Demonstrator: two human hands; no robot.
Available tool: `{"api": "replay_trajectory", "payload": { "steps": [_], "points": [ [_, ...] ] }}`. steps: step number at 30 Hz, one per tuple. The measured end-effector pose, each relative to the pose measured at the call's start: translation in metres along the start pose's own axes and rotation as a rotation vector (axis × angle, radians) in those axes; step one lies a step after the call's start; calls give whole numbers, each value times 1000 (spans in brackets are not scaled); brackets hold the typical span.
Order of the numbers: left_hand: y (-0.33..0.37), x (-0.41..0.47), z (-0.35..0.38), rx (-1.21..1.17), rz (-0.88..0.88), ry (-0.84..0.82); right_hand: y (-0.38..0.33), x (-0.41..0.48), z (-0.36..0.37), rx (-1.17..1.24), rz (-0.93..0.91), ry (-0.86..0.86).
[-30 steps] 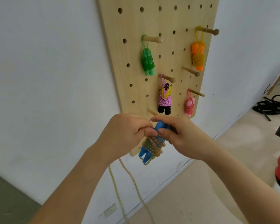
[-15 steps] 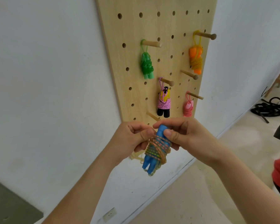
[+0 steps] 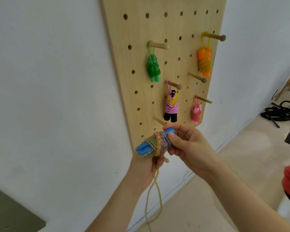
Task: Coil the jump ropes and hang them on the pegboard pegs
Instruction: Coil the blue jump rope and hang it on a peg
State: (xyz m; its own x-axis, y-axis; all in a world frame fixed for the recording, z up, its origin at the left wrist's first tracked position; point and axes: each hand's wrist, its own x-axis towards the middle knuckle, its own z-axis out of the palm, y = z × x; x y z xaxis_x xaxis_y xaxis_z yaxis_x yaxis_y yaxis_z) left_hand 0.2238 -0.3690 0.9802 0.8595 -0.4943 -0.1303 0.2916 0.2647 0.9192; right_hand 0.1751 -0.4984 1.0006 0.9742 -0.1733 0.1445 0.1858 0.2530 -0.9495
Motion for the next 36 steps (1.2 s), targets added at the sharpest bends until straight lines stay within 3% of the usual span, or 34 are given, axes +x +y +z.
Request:
{"api": "replay_trajectory", "payload": {
  "steps": [8,12,14,16,21,25,27,30,36],
  "points": [
    [-21,-8,-2,314,95,84,23,5,11,-268,-90,370],
    [-14,-16,-9,1075,309,61,30,7,11,-511,-152,430],
    [-7,-19,-12,1527,559,129,32,6,12,-569,-182,428],
    [-3,-21,-14,1733,793,111,33,6,13,-597,-217,420],
    [4,-17,-27,1745,1113,135,30,6,16,-916,-431,371],
    [23,-14,-35,1742,1303,48,21,8,11,-979,-269,266],
    [36,-9,-39,1723,1254,-45,14,8,9,-1001,-185,179],
    [51,-5,-40,1559,1038,-135,5,6,8,-1009,-200,55],
    [66,-12,-25,1033,482,-8,-4,3,3,-1062,-262,-142]
  ]
}}
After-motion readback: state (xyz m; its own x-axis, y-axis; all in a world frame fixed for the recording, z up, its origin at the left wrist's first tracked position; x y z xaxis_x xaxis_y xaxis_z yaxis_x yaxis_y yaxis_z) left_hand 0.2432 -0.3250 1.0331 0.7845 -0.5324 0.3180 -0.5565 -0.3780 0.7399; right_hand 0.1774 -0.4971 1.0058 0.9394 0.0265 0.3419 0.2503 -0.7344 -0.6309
